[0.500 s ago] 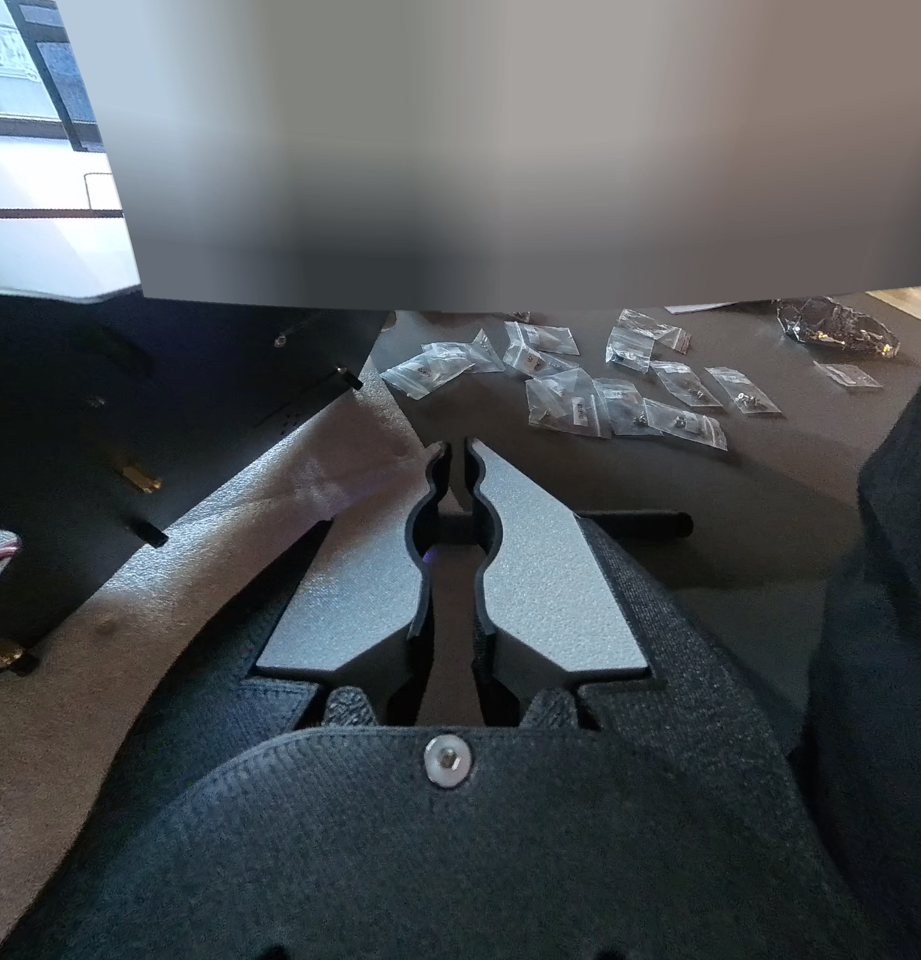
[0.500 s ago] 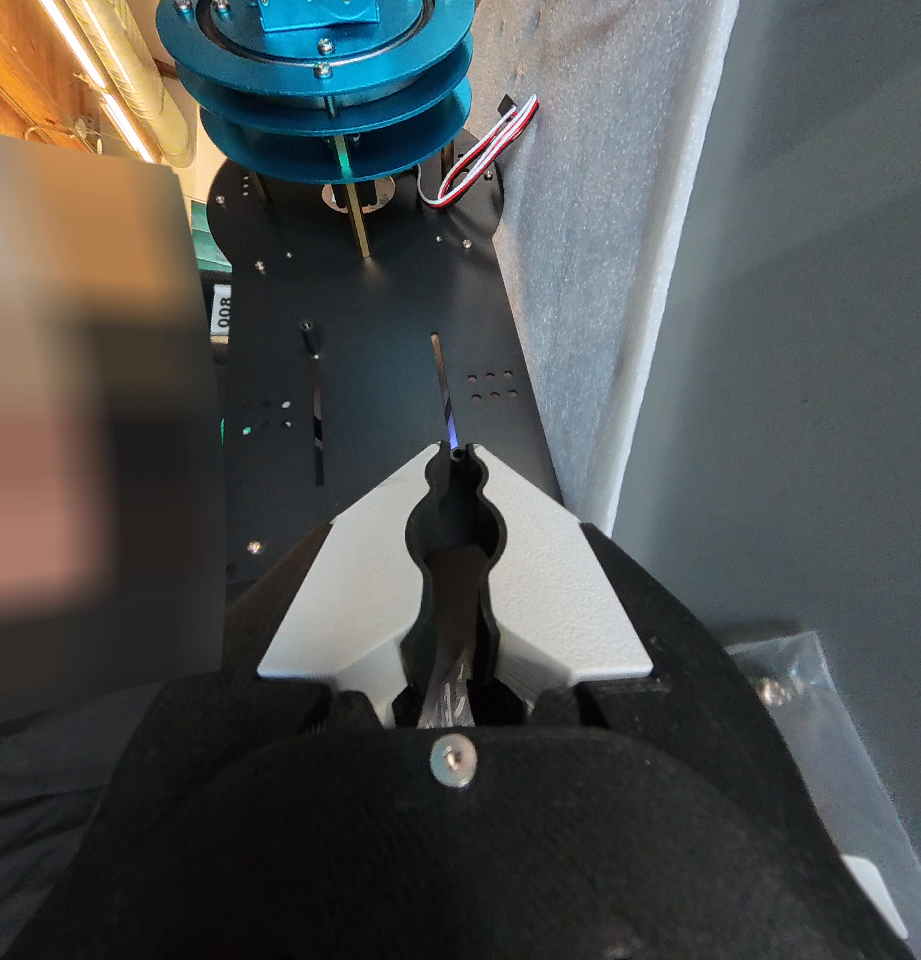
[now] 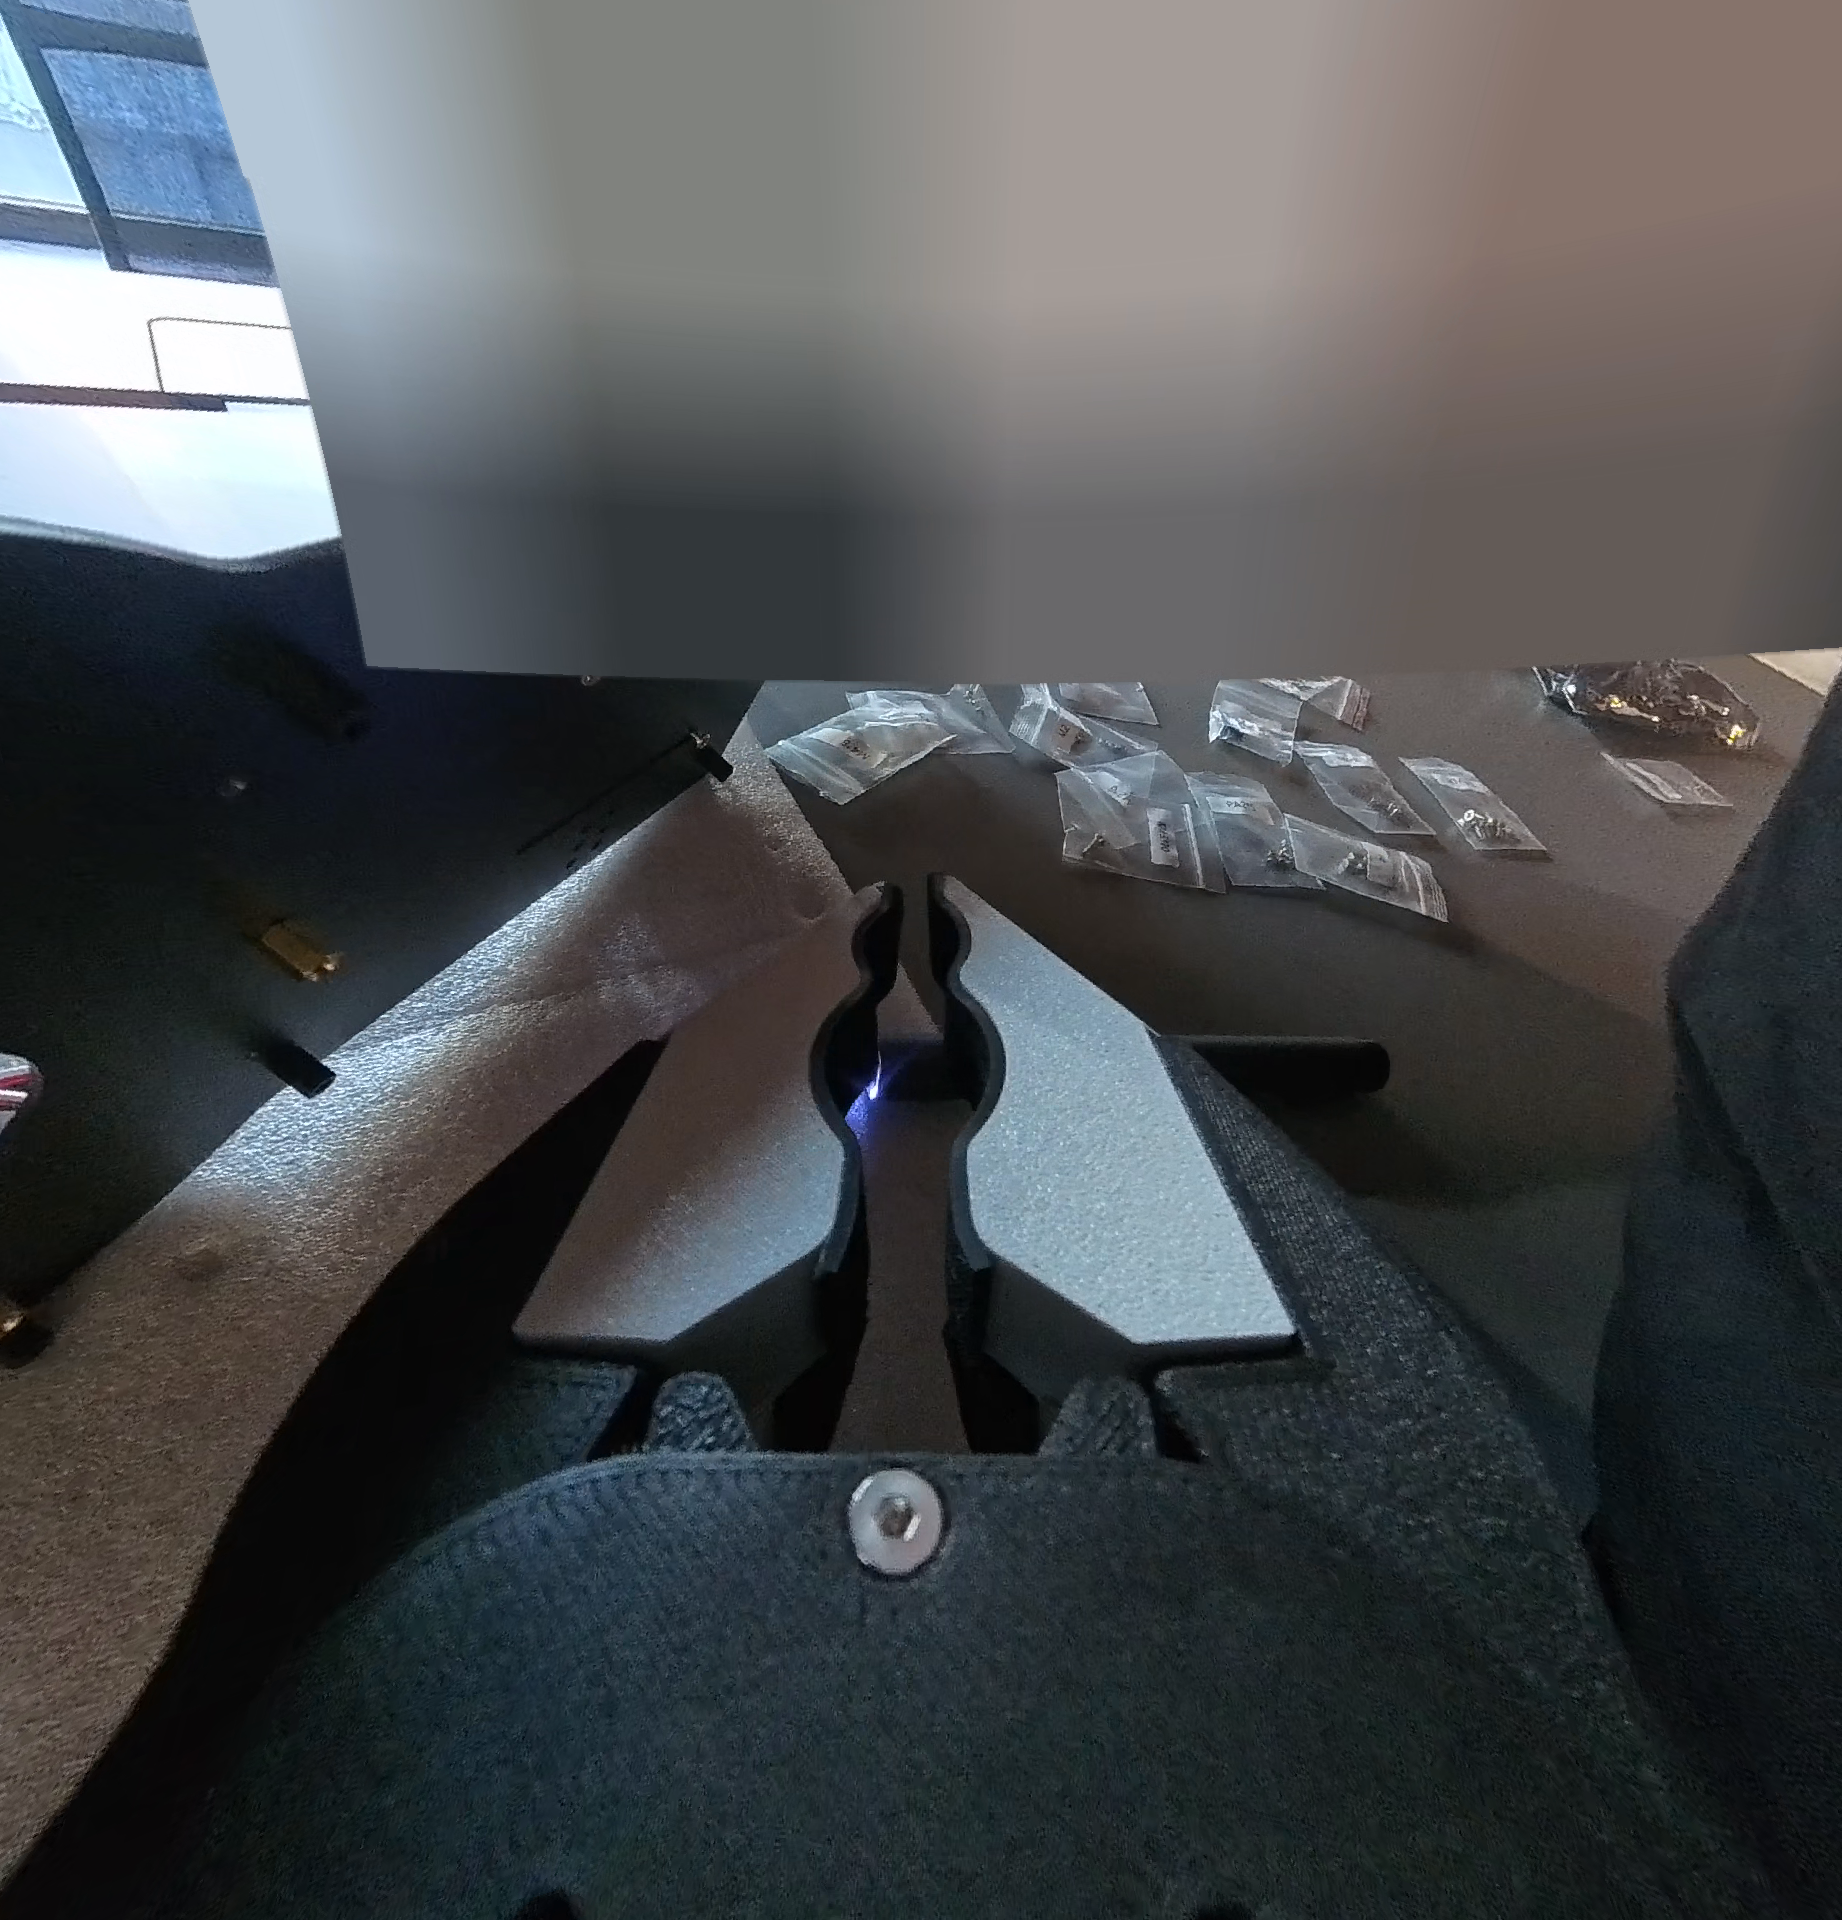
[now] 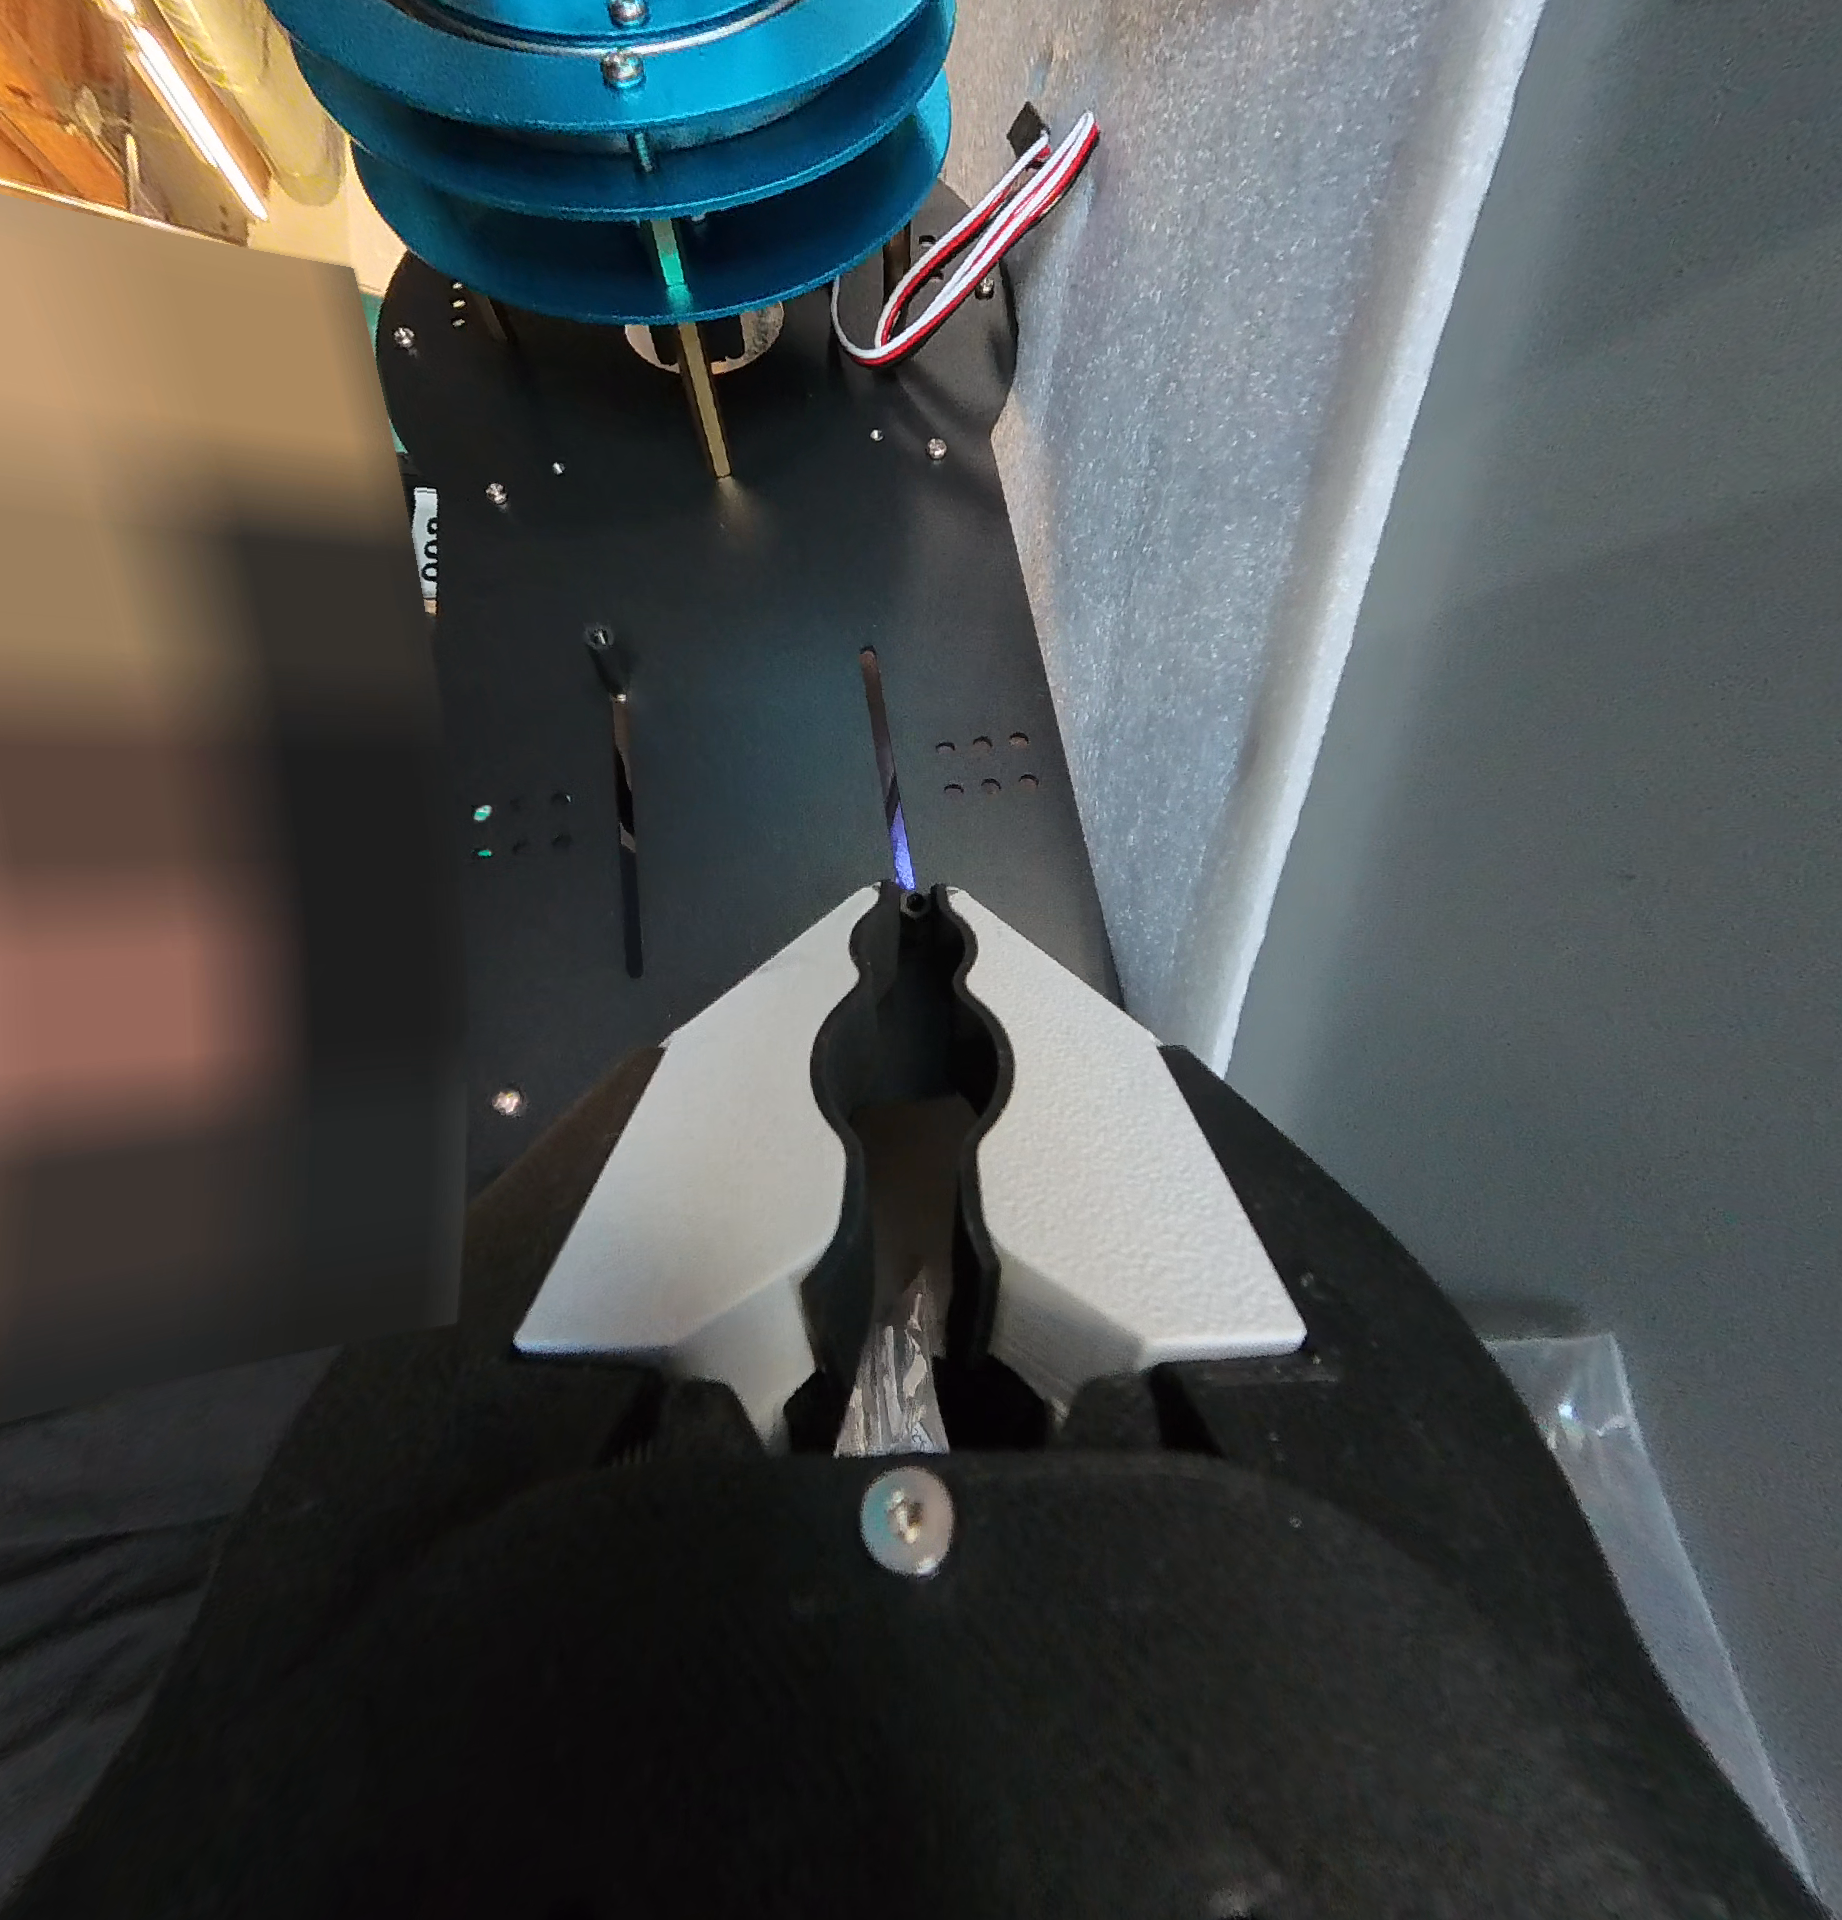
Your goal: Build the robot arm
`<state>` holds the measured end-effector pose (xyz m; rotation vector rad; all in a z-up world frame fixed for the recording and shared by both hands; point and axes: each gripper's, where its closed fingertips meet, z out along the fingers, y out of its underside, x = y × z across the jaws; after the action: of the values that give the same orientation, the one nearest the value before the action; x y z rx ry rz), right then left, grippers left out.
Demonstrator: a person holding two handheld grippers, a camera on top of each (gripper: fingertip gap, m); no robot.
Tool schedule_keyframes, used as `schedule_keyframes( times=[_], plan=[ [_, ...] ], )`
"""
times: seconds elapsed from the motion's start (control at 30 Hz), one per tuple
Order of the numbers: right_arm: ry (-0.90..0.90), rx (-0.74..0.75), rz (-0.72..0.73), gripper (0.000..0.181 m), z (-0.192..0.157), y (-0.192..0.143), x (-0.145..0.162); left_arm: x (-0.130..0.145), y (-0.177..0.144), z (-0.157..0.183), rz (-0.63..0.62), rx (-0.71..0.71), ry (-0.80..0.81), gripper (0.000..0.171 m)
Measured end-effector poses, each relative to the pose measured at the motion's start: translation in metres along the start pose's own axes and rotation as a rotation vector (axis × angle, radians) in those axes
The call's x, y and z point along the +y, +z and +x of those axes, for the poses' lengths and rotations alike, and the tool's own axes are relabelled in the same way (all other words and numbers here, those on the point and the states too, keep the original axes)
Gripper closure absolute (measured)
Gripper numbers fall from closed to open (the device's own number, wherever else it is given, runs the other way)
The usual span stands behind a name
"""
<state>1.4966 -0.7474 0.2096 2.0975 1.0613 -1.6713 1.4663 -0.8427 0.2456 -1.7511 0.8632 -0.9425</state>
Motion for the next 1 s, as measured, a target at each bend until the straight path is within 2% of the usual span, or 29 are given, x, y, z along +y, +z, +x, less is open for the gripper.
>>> schedule_keyframes(
  times=[0.4, 0.57, 0.77, 0.83, 0.9, 1.0],
  plan=[
    [-0.011, -0.003, 0.009, 0.176, 0.000, 0.004, 0.002, -0.001, -0.003, 0.000, 0.007, -0.007, -0.002, 0.169],
    [-0.011, 0.008, 0.028, 0.165, 0.003, 0.003, 0.003, -0.004, -0.006, 0.001, 0.004, -0.013, 0.013, 0.167],
    [-0.052, 0.028, 0.150, 0.157, 0.002, -0.011, -0.010, -0.013, -0.013, 0.003, 0.009, -0.033, 0.042, 0.166],
    [-0.127, 0.066, 0.231, 0.157, -0.005, -0.023, -0.019, -0.019, -0.018, 0.002, 0.020, -0.047, 0.051, 0.166],
    [-0.247, 0.164, 0.332, 0.157, -0.017, -0.042, -0.025, -0.025, -0.025, -0.001, 0.028, -0.076, 0.074, 0.166],
    [-0.562, 0.387, 0.540, 0.156, -0.057, -0.078, -0.026, -0.037, -0.036, -0.003, 0.036, -0.111, 0.124, 0.166]
  ],
)
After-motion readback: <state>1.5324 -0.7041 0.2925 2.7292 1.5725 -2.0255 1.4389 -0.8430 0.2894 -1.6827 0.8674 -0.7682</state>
